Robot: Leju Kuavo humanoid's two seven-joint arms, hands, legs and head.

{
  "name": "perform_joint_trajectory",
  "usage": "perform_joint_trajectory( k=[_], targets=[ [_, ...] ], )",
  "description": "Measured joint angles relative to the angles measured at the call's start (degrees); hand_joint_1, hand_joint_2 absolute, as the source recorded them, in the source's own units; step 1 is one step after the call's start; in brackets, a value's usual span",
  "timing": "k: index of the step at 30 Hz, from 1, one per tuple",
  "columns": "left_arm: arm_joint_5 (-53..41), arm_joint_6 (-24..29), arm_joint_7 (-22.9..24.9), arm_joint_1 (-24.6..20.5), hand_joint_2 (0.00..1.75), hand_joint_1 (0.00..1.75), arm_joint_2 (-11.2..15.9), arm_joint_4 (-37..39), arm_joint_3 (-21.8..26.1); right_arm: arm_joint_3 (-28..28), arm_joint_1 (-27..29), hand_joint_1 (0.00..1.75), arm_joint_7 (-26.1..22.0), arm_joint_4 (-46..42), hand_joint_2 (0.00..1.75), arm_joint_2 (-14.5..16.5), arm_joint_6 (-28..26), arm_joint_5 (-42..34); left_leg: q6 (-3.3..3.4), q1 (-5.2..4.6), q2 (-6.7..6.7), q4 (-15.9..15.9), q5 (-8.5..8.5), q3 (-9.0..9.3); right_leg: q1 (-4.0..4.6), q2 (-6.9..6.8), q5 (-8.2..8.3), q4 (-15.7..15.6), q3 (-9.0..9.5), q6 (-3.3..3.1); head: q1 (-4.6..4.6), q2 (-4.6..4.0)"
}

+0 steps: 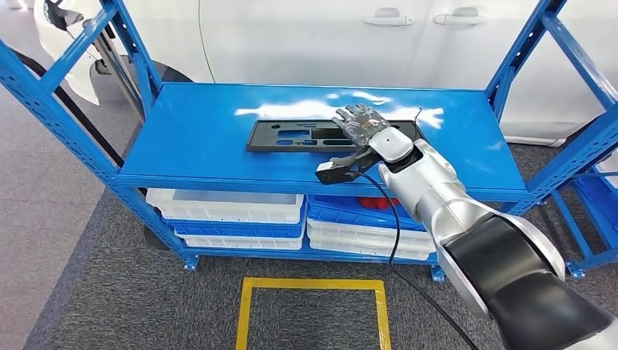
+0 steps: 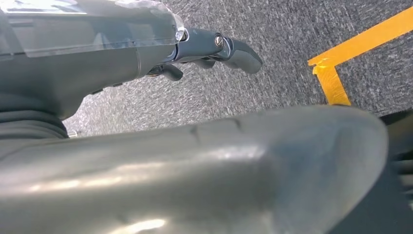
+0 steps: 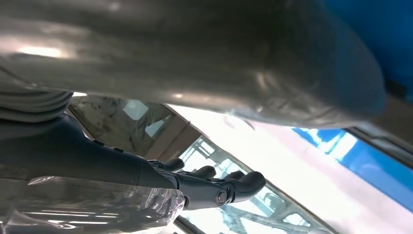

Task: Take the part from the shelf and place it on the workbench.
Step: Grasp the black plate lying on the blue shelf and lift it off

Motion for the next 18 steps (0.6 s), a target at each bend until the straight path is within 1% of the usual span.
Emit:
perform_joint_trajectory(
  k=[1,2,3,4,5,6,8,9,10,11,12,13,14,15,16,17,18],
  targets=[
    [0.00,0.00,0.00,0.04,0.00,0.00,0.01,0.00,0.00,0.03,0.08,0.00,0.01,0.00,0.00,0.05,0.00,0.00,-0.04,0.03,0.01,-1.32,1.51,0.26,-0.01,0.02,-0.21,0.13,0.14,0.11,0.00,0.00],
    [0.00,0.01,0.00,0.07,0.00,0.00,0.01,0.00,0.00,0.04,0.12,0.00,0.00,-0.01,0.00,0.08,0.00,0.00,0.00,0.06,0.04,-4.72,3.79,1.60,-0.03,0.03,-0.48,0.30,0.33,0.25,0.00,0.00],
    [0.00,0.01,0.00,0.06,0.00,0.00,0.02,0.00,0.00,0.04,0.11,0.00,0.01,-0.01,0.00,0.11,-0.01,0.00,0.12,0.06,0.07,-8.87,5.81,3.45,-0.04,0.02,-0.78,0.48,0.51,0.44,0.00,0.00],
    [0.01,0.02,0.00,0.04,0.00,0.00,0.02,0.00,0.00,0.04,0.08,0.00,0.02,-0.02,0.00,0.13,-0.01,-0.01,0.35,0.00,0.07,-12.47,7.16,5.14,0.06,0.03,-1.08,0.75,0.58,0.68,0.00,0.00],
    [0.02,0.02,0.00,0.03,0.00,0.00,0.02,0.00,0.00,0.04,0.06,0.00,0.03,-0.02,0.00,0.14,-0.02,-0.01,0.62,-0.06,0.06,-14.81,7.80,6.25,0.16,0.04,-1.27,0.91,0.58,0.93,0.00,0.00],
    [0.03,0.02,-0.01,0.03,0.00,0.00,0.02,0.00,0.00,0.04,0.06,0.00,0.05,-0.02,0.00,0.14,-0.03,-0.01,0.94,-0.15,0.03,-15.78,7.74,6.73,0.27,0.05,-1.38,0.98,0.54,1.19,0.00,0.00],
    [0.05,0.03,-0.06,0.06,0.00,0.00,0.03,0.00,0.00,0.04,0.09,0.00,0.14,-0.02,0.00,0.15,-0.07,0.00,1.63,-0.20,-0.01,-16.04,7.70,6.88,0.30,0.04,-1.51,0.88,0.55,1.78,0.00,0.00],
    [0.05,0.04,-0.09,0.06,0.00,0.00,0.03,0.00,0.00,0.04,0.11,0.00,0.20,-0.03,0.00,0.15,-0.10,0.00,1.96,-0.16,-0.02,-16.24,7.74,7.04,0.21,0.02,-1.82,1.15,0.52,2.09,0.00,0.00],
    [0.04,0.04,-0.13,0.00,0.00,0.00,0.04,0.00,0.00,0.04,0.12,0.00,0.29,-0.03,0.00,0.15,-0.15,-0.01,2.29,-0.08,0.00,-16.45,7.78,7.22,0.12,0.01,-2.58,2.27,0.07,2.39,0.00,0.00],
    [0.02,0.03,-0.15,-0.08,0.00,0.00,0.03,0.00,0.00,0.04,0.17,0.00,0.38,-0.03,0.00,0.14,-0.22,-0.02,2.55,0.02,0.02,-16.64,7.80,7.41,0.04,0.00,-3.85,4.55,-0.98,2.63,0.00,0.00],
    [0.01,0.01,-0.16,-0.17,0.00,0.00,0.03,0.00,0.00,0.04,0.30,0.00,0.43,-0.02,0.00,0.14,-0.30,-0.05,2.73,0.01,0.03,-16.69,7.74,7.51,-0.04,-0.01,-5.47,7.99,-2.68,2.83,0.00,0.00],
    [0.01,-0.01,-0.16,-0.22,0.00,0.00,0.03,0.00,0.00,0.04,0.57,0.00,0.48,0.03,0.00,0.12,-0.40,-0.09,2.89,0.00,0.04,-16.68,7.65,7.56,-0.08,-0.02,-7.08,12.05,-4.84,2.98,0.00,0.00],
    [0.02,-0.02,-0.15,-0.21,0.00,0.00,0.02,0.00,0.00,0.04,0.98,0.00,0.49,0.10,0.00,0.10,-0.52,-0.15,2.97,-0.02,0.02,-16.66,7.55,7.63,-0.13,-0.02,-8.04,15.45,-6.81,3.09,0.00,0.00],
    [0.04,-0.02,-0.14,-0.16,0.00,0.00,0.02,0.00,0.00,0.04,1.47,0.00,0.52,0.16,0.00,0.09,-0.68,-0.25,3.00,-0.03,-0.01,-16.64,7.43,7.74,-0.15,-0.02,-7.98,17.19,-8.05,3.11,0.00,0.00],
    [0.05,0.00,-0.14,-0.10,0.00,0.00,0.02,0.00,0.00,0.04,1.90,0.00,0.57,0.20,0.00,0.08,-0.91,-0.37,2.98,-0.03,-0.04,-16.60,7.28,7.89,-0.15,-0.02,-6.78,16.68,-8.21,3.05,0.00,0.00],
    [0.07,0.02,-0.13,-0.07,0.00,0.00,0.01,0.00,0.00,0.04,2.20,0.00,0.64,0.21,0.00,0.08,-1.18,-0.55,2.89,-0.04,-0.07,-16.53,7.09,8.09,-0.15,-0.03,-4.64,13.86,-7.21,2.90,0.00,0.00],
    [0.08,0.05,-0.13,-0.07,0.00,0.00,-0.01,0.00,0.00,0.04,2.35,0.00,0.71,0.21,0.00,0.08,-1.47,-0.74,2.75,-0.06,-0.09,-16.47,6.87,8.28,-0.13,-0.04,-2.21,9.72,-5.49,2.67,0.00,0.00]
  ],
)
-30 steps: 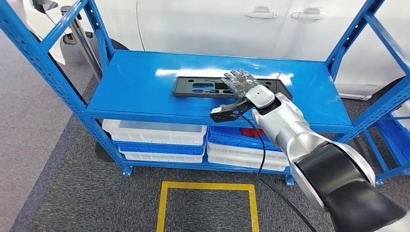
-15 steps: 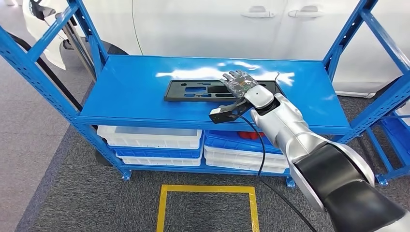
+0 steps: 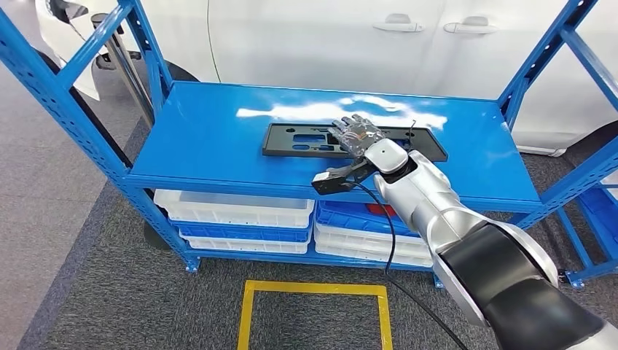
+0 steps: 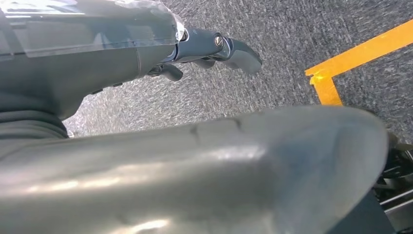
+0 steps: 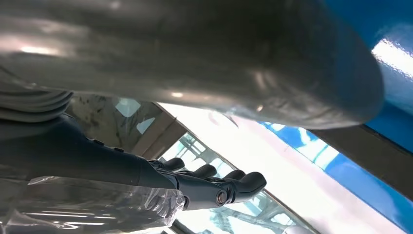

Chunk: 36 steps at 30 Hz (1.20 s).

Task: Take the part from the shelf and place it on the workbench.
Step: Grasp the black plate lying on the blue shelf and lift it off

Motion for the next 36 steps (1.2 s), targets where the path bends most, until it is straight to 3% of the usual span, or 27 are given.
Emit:
perform_joint_trajectory(
  k=[2,3,7,9,11,12,13,15,17,18,21,23,26,27,28,29,32,34,36],
  targets=[
    [0.09,0.04,0.00,-0.04,0.00,0.00,-0.05,0.00,0.00,0.00,0.12,0.00,0.26,-0.01,0.00,0.00,-0.88,-0.49,-0.44,-0.20,0.00,0.16,-0.41,0.15,0.30,-0.01,2.69,-6.81,2.99,-0.51,-0.01,0.00],
    [0.16,0.09,0.00,-0.03,0.00,0.00,-0.07,0.00,0.00,0.00,0.31,0.00,0.40,-0.01,0.00,0.00,-1.44,-0.75,-0.71,-0.27,0.00,0.16,-0.56,0.17,0.48,0.02,2.92,-8.33,3.65,-0.75,-0.01,0.00],
    [0.57,0.22,-0.14,0.02,0.00,0.00,-0.08,0.00,0.00,-0.08,1.74,0.00,0.86,-0.08,0.00,0.00,-4.47,-1.58,-1.85,-0.24,0.07,0.92,-1.61,0.23,0.29,0.08,2.62,-9.30,4.40,-1.87,-0.01,0.00],
    [0.69,0.28,-0.25,0.00,0.00,0.00,-0.08,0.00,0.00,-0.23,2.53,0.00,1.02,-0.13,0.00,0.11,-6.69,-1.96,-2.27,-0.10,0.12,6.18,-4.30,-2.07,0.11,0.04,2.47,-9.58,4.98,-2.49,-0.01,0.00],
    [0.74,0.30,-0.28,0.03,0.00,0.00,-0.08,0.00,0.00,-0.42,3.72,0.00,1.18,-0.12,0.00,0.25,-8.26,-2.19,-2.52,-0.02,0.14,13.86,-7.08,-6.14,0.19,0.04,2.14,-9.53,5.35,-2.77,0.00,0.00],
    [0.75,0.30,-0.28,0.07,0.00,0.00,-0.08,0.00,0.00,-0.50,4.39,0.00,1.28,-0.11,0.00,0.30,-8.62,-2.23,-2.60,-0.01,0.14,16.02,-7.29,-7.57,0.24,0.04,1.95,-9.49,5.52,-2.79,0.00,0.00],
    [0.75,0.30,-0.28,0.10,0.00,0.00,-0.08,0.00,0.00,-0.57,4.97,0.00,1.38,-0.11,0.00,0.34,-8.87,-2.29,-2.60,-0.01,0.14,16.06,-6.40,-8.04,0.26,0.06,1.74,-9.41,5.69,-2.75,0.00,0.00],
    [0.75,0.30,-0.28,0.11,0.00,0.00,-0.08,0.00,0.00,-0.79,5.64,0.00,1.58,-0.12,0.00,0.41,-9.56,-2.51,-2.36,-0.01,0.15,9.88,-1.98,-5.81,0.28,0.12,1.17,-9.15,6.14,-2.53,0.00,0.00],
    [0.75,0.31,-0.28,0.02,0.00,0.00,-0.08,0.00,0.00,-1.27,5.92,0.00,1.73,-0.16,0.00,0.48,-11.06,-2.97,-1.90,-0.15,0.12,2.92,0.91,-2.66,0.48,0.21,0.62,-8.80,6.37,-2.12,0.00,0.00],
    [0.75,0.32,-0.28,-0.01,0.00,0.00,-0.09,0.00,0.00,-1.56,6.17,0.00,1.80,-0.22,0.00,0.51,-12.03,-3.21,-1.68,-0.23,0.09,1.20,1.21,-1.87,0.58,0.23,0.46,-8.70,6.37,-1.86,0.00,0.00],
    [0.78,0.38,-0.22,-0.01,0.00,0.00,-0.13,0.00,0.00,-2.32,7.36,0.00,2.28,-0.57,0.00,0.62,-14.83,-3.57,-0.91,-0.24,0.02,0.33,0.92,-1.40,0.58,0.21,0.16,-8.73,6.48,-0.96,0.00,0.00],
    [0.84,0.46,-0.21,-0.10,0.00,0.00,-0.19,0.00,0.00,-2.90,8.06,0.00,2.69,-0.80,0.00,0.74,-16.50,-3.93,-0.34,-0.02,0.04,-0.17,0.98,-0.90,0.45,0.16,-1.24,-6.73,5.70,-0.32,0.00,0.00],
    [0.88,0.53,-0.22,-0.27,0.00,0.00,-0.23,0.00,0.00,-3.64,9.27,0.00,2.85,-0.88,0.00,0.93,-17.83,-4.37,0.14,0.03,0.10,-0.39,0.80,-0.57,0.23,0.12,-5.74,3.65,0.17,0.37,0.00,0.00],
    [0.89,0.54,-0.22,-0.25,0.00,0.00,-0.23,0.00,0.00,-3.81,9.86,0.00,2.85,-0.88,0.00,0.96,-17.91,-4.39,0.20,0.02,0.07,-0.36,0.72,-0.51,0.13,0.12,-6.32,6.45,-1.54,0.49,0.00,0.00],
    [0.89,0.54,-0.22,-0.20,0.00,0.00,-0.23,0.00,0.00,-3.99,10.39,0.00,2.85,-0.88,0.00,0.96,-17.96,-4.40,0.21,0.01,0.02,-0.32,0.62,-0.42,0.06,0.11,-5.80,7.29,-2.32,0.52,0.00,0.00],
    [0.90,0.54,-0.22,-0.15,0.00,0.00,-0.23,0.00,0.00,-4.14,10.76,0.00,2.85,-0.88,0.00,0.96,-17.99,-4.41,0.16,0.01,-0.04,-0.24,0.48,-0.31,0.00,0.10,-4.20,5.86,-2.00,0.47,0.00,0.00],
    [0.90,0.54,-0.22,-0.19,0.00,0.00,-0.27,0.00,0.00,-4.37,10.93,0.00,2.85,-0.97,0.00,0.98,-18.13,-4.43,-0.38,-0.10,-0.11,0.10,-0.14,0.09,0.15,0.05,1.58,-5.42,2.94,-0.16,0.00,0.00],
    [0.90,0.55,-0.22,-0.26,0.00,0.00,-0.30,0.00,0.00,-4.43,10.97,0.00,2.85,-1.03,0.00,1.03,-18.20,-4.43,-0.90,-0.25,-0.09,0.12,-0.43,0.19,0.46,0.06,2.18,-8.57,4.39,-0.73,0.00,0.00],
    [0.91,0.56,-0.21,-0.24,0.00,0.00,-0.33,0.00,0.00,-4.49,11.03,0.00,2.85,-1.04,0.00,1.04,-18.21,-4.44,-1.47,-0.36,-0.05,-0.09,-0.56,0.39,0.51,0.11,2.13,-8.73,4.48,-1.31,0.00,0.00]
  ],
)
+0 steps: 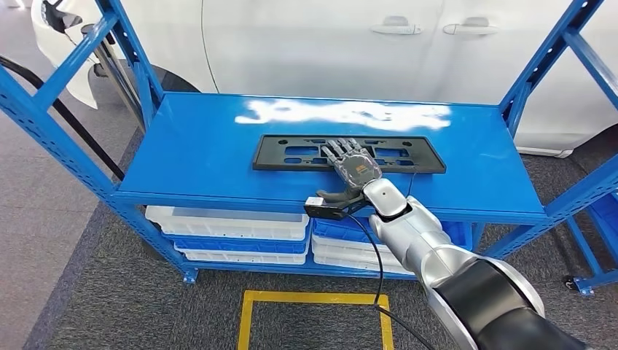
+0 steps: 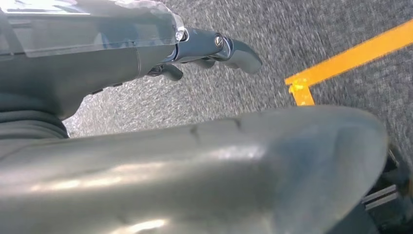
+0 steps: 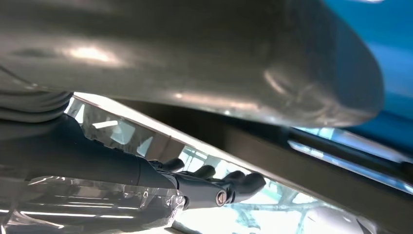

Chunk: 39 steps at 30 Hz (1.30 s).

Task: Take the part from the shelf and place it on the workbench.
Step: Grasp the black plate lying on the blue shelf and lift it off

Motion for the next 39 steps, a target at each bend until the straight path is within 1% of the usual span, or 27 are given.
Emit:
perform_joint_trajectory(
  k=[2,3,5,6,7,8,9,10,11,12,13,16,17,19,21,22,23,24,26,27,28,31,33,35,37,38,39],
  targets=[
    [-0.01,0.01,0.00,0.00,0.00,0.00,-0.02,0.00,0.00,-0.14,-0.02,0.00,0.00,-0.09,0.00,0.03,-0.01,-0.01,-0.52,-0.01,0.07,1.23,-0.99,-0.25,-0.30,-0.02,0.03,-0.40,0.43,-0.69,-0.01,0.00],
    [-0.02,0.02,0.00,-0.03,0.00,0.00,-0.02,0.00,0.00,-0.20,-0.04,0.00,0.00,-0.14,0.00,0.10,-0.02,-0.01,-0.72,0.01,0.11,3.41,-2.24,-1.15,-0.45,-0.03,0.02,-0.58,0.69,-1.01,-0.01,0.00],
    [-0.02,0.02,-0.01,-0.03,0.00,0.00,-0.02,0.00,0.00,-0.24,0.03,0.00,-0.01,-0.17,0.00,0.27,-0.03,-0.01,-1.02,0.17,0.16,10.84,-5.70,-4.79,-0.40,-0.06,-0.16,-0.61,0.93,-1.44,-0.01,0.00],
    [-0.02,0.02,-0.01,0.02,0.00,0.00,-0.02,0.00,0.00,-0.25,0.14,0.00,-0.01,-0.17,0.00,0.31,-0.03,-0.01,-1.13,0.21,0.16,14.48,-6.92,-6.81,-0.33,-0.06,-0.25,-0.58,0.99,-1.52,-0.01,0.00],
    [-0.01,0.02,-0.01,0.09,0.00,0.00,-0.02,0.00,0.00,-0.25,0.25,0.00,-0.01,-0.16,0.00,0.33,-0.03,-0.01,-1.18,0.23,0.16,16.55,-7.14,-8.15,-0.26,-0.05,-0.36,-0.55,1.06,-1.56,-0.01,0.00],
    [-0.01,0.02,-0.01,0.14,0.00,0.00,-0.02,0.00,0.00,-0.26,0.35,0.00,-0.01,-0.16,0.44,0.33,-0.05,-0.01,-1.17,0.25,0.16,16.48,-6.22,-8.46,-0.21,-0.04,-0.49,-0.51,1.17,-1.54,0.00,0.00],
    [0.02,0.02,-0.01,0.17,0.00,0.00,-0.02,0.00,0.00,-0.27,0.41,0.00,0.04,-0.16,0.87,0.35,-0.14,-0.01,-1.06,0.25,0.17,13.76,-4.16,-7.42,-0.19,-0.01,-0.68,-0.44,1.35,-1.46,0.00,0.00],
    [0.05,0.02,-0.01,0.17,0.00,0.00,-0.02,0.00,0.00,-0.29,0.46,0.00,0.10,-0.16,1.31,0.38,-0.34,-0.04,-0.88,0.26,0.18,9.47,-1.75,-5.56,-0.17,0.01,-0.92,-0.33,1.56,-1.32,0.00,0.00],
    [0.10,0.01,-0.01,0.13,0.00,0.00,-0.02,0.00,0.00,-0.35,0.50,0.00,0.16,-0.16,1.75,0.41,-0.76,-0.11,-0.67,0.15,0.17,5.43,-0.10,-3.62,-0.06,0.04,-1.17,-0.21,1.69,-1.12,0.00,0.00],
    [0.14,0.00,0.00,0.09,0.00,0.00,-0.02,0.00,0.00,-0.44,0.59,0.00,0.23,-0.16,1.75,0.45,-1.34,-0.20,-0.40,0.07,0.15,2.38,0.95,-2.18,0.03,0.07,-1.36,-0.08,1.75,-0.88,0.00,0.00],
    [0.15,-0.03,0.00,0.09,0.00,0.00,-0.03,0.00,0.00,-0.55,0.75,0.00,0.28,-0.16,1.75,0.47,-1.97,-0.31,-0.15,-0.02,0.12,0.83,1.18,-1.44,0.12,0.09,-1.48,-0.02,1.76,-0.62,0.00,0.00],
    [-0.11,-0.14,0.02,0.18,0.00,0.00,-0.04,0.00,-0.01,-0.83,1.38,0.00,0.79,-0.16,1.75,0.50,-3.15,-0.42,0.75,-0.02,0.06,0.19,1.10,-1.13,0.07,0.10,-1.72,-0.03,1.83,0.29,0.00,0.00],
    [-0.25,-0.17,0.02,0.15,0.00,0.00,-0.04,0.00,-0.01,-0.90,1.50,0.00,1.13,-0.16,1.75,0.50,-3.21,-0.31,1.07,0.07,0.07,-0.05,1.18,-0.97,0.01,0.08,-2.29,0.67,1.57,0.63,0.00,0.00],
    [-0.59,-0.25,0.04,0.02,0.00,0.00,-0.06,0.00,-0.02,-1.02,1.63,0.00,2.10,-0.11,1.75,0.44,-3.01,0.24,1.49,0.26,0.15,-0.40,1.30,-0.72,-0.16,0.04,-4.97,5.23,-0.58,1.18,0.00,0.00],
    [-1.07,-0.37,0.19,-0.06,0.00,0.00,-0.06,0.00,-0.02,-1.07,1.98,0.00,3.70,0.06,1.75,0.37,-2.34,1.21,1.68,0.24,0.18,-0.42,1.22,-0.69,-0.28,0.03,-8.10,12.82,-4.52,1.57,0.00,0.00],
    [-1.25,-0.43,0.27,-0.06,0.00,0.00,-0.06,0.00,-0.02,-1.07,2.14,0.00,4.61,0.14,1.75,0.32,-1.96,1.66,1.72,0.23,0.18,-0.40,1.17,-0.65,-0.36,0.03,-8.55,15.31,-5.96,1.67,0.00,0.00],
    [-1.38,-0.47,0.36,-0.05,0.00,0.00,-0.06,0.00,-0.02,-1.07,2.17,0.00,5.42,0.20,1.75,0.27,-1.56,2.02,1.73,0.23,0.17,-0.38,1.11,-0.58,-0.43,0.03,-7.91,15.79,-6.45,1.68,0.00,0.00],
    [-1.45,-0.49,0.41,-0.07,0.00,0.00,-0.06,0.00,-0.02,-1.07,2.02,0.00,6.05,0.23,1.75,0.19,-1.24,2.29,1.69,0.23,0.14,-0.35,1.03,-0.44,-0.48,0.02,-6.26,13.91,-5.74,1.60,0.00,0.00],
    [-1.54,-0.51,0.46,-0.13,0.00,0.00,-0.08,0.00,-0.02,-1.07,1.47,0.00,7.23,0.23,1.75,-0.01,-0.53,2.86,1.45,0.15,0.08,-0.29,0.77,-0.08,-0.39,0.00,-2.16,5.89,-2.02,1.15,0.00,0.00],
    [-1.57,-0.51,0.49,-0.16,0.00,0.00,-0.09,0.00,-0.02,-1.07,1.22,0.00,7.80,0.22,1.75,-0.09,-0.24,3.14,1.24,0.06,0.05,-0.25,0.64,0.03,-0.26,0.00,-0.85,2.44,-0.40,0.85,0.00,0.00],
    [-1.59,-0.52,0.51,-0.18,0.00,0.00,-0.10,0.00,-0.02,-1.07,1.00,0.00,8.39,0.22,1.75,-0.14,-0.01,3.39,0.99,-0.01,0.05,-0.22,0.53,0.09,-0.10,0.00,-0.23,0.25,0.61,0.58,0.00,0.00],
    [-1.57,-0.55,0.54,-0.18,0.00,0.00,-0.13,0.00,-0.02,-1.07,0.54,0.00,9.54,0.19,1.75,-0.21,0.27,3.68,0.11,0.02,0.08,-0.44,0.33,0.27,0.03,0.06,-0.16,-0.66,1.03,-0.18,0.00,0.00],
    [-1.58,-0.54,0.54,-0.19,0.00,0.00,-0.11,0.00,-0.01,-1.08,0.30,0.00,9.74,0.16,1.75,-0.27,0.56,3.71,-0.47,0.12,0.14,1.06,-0.91,-0.12,-0.26,0.01,0.11,-1.28,1.49,-0.83,0.00,0.00],
    [-1.59,-0.52,0.54,-0.17,0.00,0.00,-0.10,0.00,-0.01,-1.09,0.22,0.00,9.92,0.16,1.75,-0.30,1.02,3.75,-0.94,0.26,0.19,7.15,-4.28,-2.65,-0.41,-0.06,0.26,-1.63,1.75,-1.21,0.00,0.00],
    [-1.60,-0.52,0.54,-0.10,0.00,0.00,-0.10,0.00,-0.02,-1.09,0.23,0.00,10.20,0.19,1.75,-0.30,1.55,3.79,-1.28,0.35,0.19,14.85,-7.41,-6.29,-0.39,-0.07,0.23,-1.57,1.75,-1.31,0.00,0.00],
    [-1.61,-0.52,0.54,-0.07,0.00,0.00,-0.10,0.00,-0.02,-1.09,0.23,0.00,10.29,0.20,1.75,-0.30,1.77,3.79,-1.38,0.37,0.19,16.53,-7.57,-7.17,-0.39,-0.07,0.19,-1.52,1.76,-1.31,0.00,0.00],
    [-1.61,-0.52,0.54,-0.06,0.00,0.00,-0.09,0.00,-0.02,-1.09,0.22,0.00,10.37,0.22,1.75,-0.30,1.96,3.80,-1.42,0.40,0.20,15.94,-6.60,-6.97,-0.40,-0.06,0.13,-1.43,1.79,-1.25,0.00,0.00]
  ],
)
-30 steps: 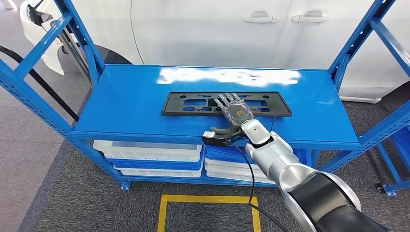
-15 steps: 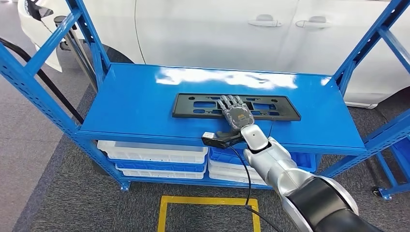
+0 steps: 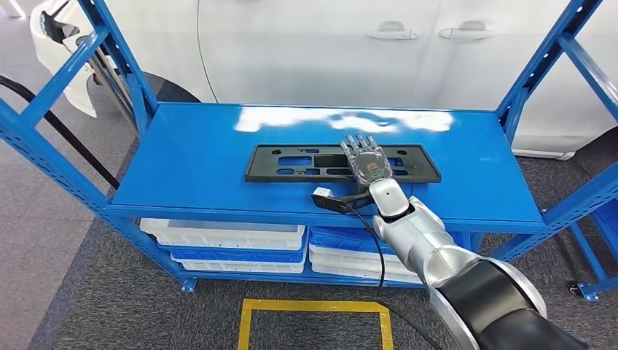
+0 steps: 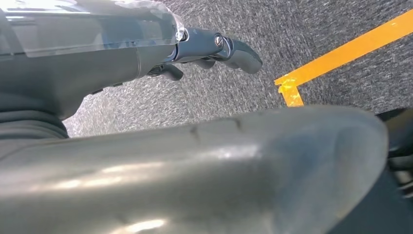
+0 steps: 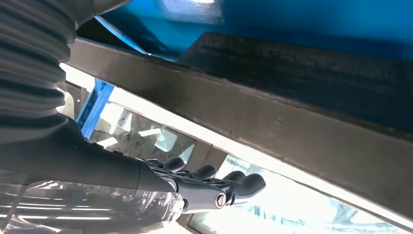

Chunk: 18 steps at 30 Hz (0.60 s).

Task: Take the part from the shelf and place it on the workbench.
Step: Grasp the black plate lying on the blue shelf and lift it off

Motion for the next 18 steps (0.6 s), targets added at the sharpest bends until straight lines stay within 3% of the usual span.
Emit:
perform_joint_trajectory(
  k=[2,4,8,10,13,14,15,16,18],
  targets=[
    [-0.02,0.00,0.00,-0.04,0.00,0.00,0.05,0.00,0.00,0.00,-0.04,0.00,0.03,0.01,1.75,0.00,0.14,0.00,0.10,0.08,0.04,-7.31,4.04,3.45,-0.03,0.03,-0.23,0.31,0.06,0.28,0.00,0.00],
    [-0.10,0.00,0.00,-0.13,0.00,0.00,0.08,0.00,0.00,-0.01,-0.06,0.03,0.04,0.01,1.75,-0.07,0.17,0.00,0.63,0.05,0.02,-14.10,6.39,6.70,0.20,0.12,-0.52,0.80,-0.13,0.82,0.00,0.00],
    [-0.32,0.01,0.00,-0.08,0.00,0.00,0.09,0.00,0.01,-0.03,-0.03,1.72,0.48,0.07,1.75,-0.33,0.39,0.11,2.18,-0.16,-0.04,-15.89,6.82,7.27,0.25,0.19,-0.67,1.08,-0.38,2.04,0.01,0.00],
    [-0.37,0.02,0.01,-0.17,0.00,0.00,0.09,0.00,0.01,-0.04,-0.04,1.74,0.99,0.12,1.75,-0.55,0.54,0.28,2.83,-0.03,0.01,-16.12,7.10,7.24,0.04,0.13,-2.66,3.88,-1.61,2.61,0.01,0.00],
    [-0.44,0.02,0.14,-0.16,0.00,0.00,0.10,0.00,0.00,-0.08,0.10,1.75,0.96,0.26,1.75,-0.82,0.82,0.49,3.17,-0.10,0.02,-16.10,7.16,7.06,-0.11,0.07,-7.91,14.97,-6.82,3.09,0.00,0.00],
    [-0.46,0.02,0.18,-0.12,0.00,0.00,0.10,0.00,0.00,-0.09,0.22,1.75,0.79,0.33,1.75,-0.92,0.90,0.56,3.19,-0.13,-0.01,-16.07,7.15,7.04,-0.11,0.07,-8.41,17.35,-8.06,3.10,0.00,0.00],
    [-0.49,0.02,0.11,-0.10,0.00,0.00,0.11,0.00,0.00,-0.11,0.31,1.75,0.57,0.40,1.75,-1.03,0.96,0.61,3.20,-0.16,-0.04,-16.04,7.13,7.03,-0.11,0.07,-7.82,17.61,-8.32,3.03,0.00,0.00],
    [-0.52,-0.01,-0.07,-0.10,0.00,0.00,0.12,0.00,0.01,-0.13,0.33,1.75,0.31,0.43,1.75,-1.10,0.96,0.67,3.17,-0.19,-0.07,-16.02,7.10,7.07,-0.09,0.07,-6.18,15.44,-7.41,2.85,0.00,0.00],
    [-0.60,-0.05,-0.56,-0.18,0.00,0.00,0.08,0.00,0.02,-0.18,0.18,1.75,-0.09,0.42,1.75,-1.20,0.92,0.79,3.00,-0.25,-0.10,-16.02,6.99,7.19,0.07,0.08,-2.18,7.22,-3.55,2.18,0.00,0.00]
  ],
)
